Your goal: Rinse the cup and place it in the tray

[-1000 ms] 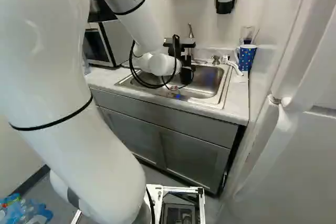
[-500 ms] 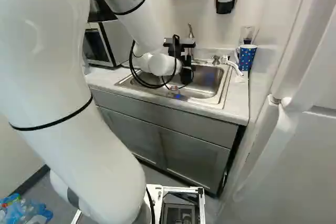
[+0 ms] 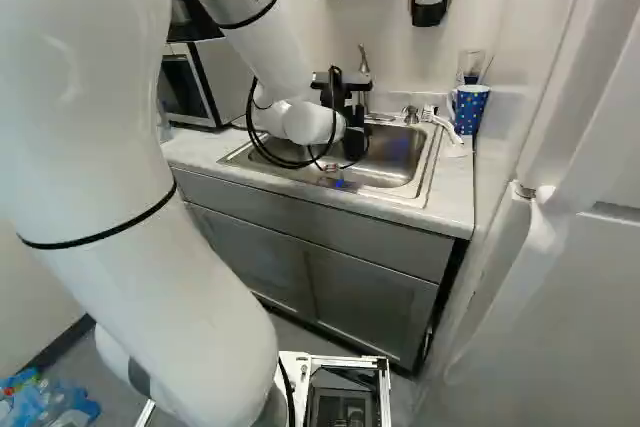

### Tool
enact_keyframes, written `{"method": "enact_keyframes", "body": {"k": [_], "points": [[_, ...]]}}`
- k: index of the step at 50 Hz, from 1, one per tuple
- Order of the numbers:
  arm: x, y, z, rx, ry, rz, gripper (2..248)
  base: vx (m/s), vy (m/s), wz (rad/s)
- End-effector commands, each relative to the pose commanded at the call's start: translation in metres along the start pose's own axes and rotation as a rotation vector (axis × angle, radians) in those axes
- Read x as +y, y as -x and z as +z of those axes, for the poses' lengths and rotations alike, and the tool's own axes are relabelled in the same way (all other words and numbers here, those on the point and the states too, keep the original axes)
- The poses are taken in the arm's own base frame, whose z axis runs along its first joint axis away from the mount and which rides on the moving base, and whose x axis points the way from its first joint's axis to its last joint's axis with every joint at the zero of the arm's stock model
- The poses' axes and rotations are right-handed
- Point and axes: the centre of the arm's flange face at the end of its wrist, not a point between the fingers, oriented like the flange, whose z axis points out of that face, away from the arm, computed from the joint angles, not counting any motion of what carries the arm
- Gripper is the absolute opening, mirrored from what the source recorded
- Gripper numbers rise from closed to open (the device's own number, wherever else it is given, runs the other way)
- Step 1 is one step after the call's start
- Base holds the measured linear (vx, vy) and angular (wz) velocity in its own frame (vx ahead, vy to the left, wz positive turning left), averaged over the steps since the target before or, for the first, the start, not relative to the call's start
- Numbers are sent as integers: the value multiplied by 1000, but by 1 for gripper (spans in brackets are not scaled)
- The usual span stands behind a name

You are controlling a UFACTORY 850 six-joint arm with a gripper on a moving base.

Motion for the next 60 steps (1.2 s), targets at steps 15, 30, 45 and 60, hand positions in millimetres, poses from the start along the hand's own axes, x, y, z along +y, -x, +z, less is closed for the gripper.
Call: {"method": "enact_keyframes", "body": {"k": [15, 30, 45, 60], "points": [[0, 0, 0, 0, 0, 0, 125, 0, 0, 0], [0, 0, 0, 0, 0, 0, 125, 0, 0, 0], [0, 0, 0, 0, 0, 0, 125, 0, 0, 0], [0, 0, 0, 0, 0, 0, 125, 0, 0, 0]]}}
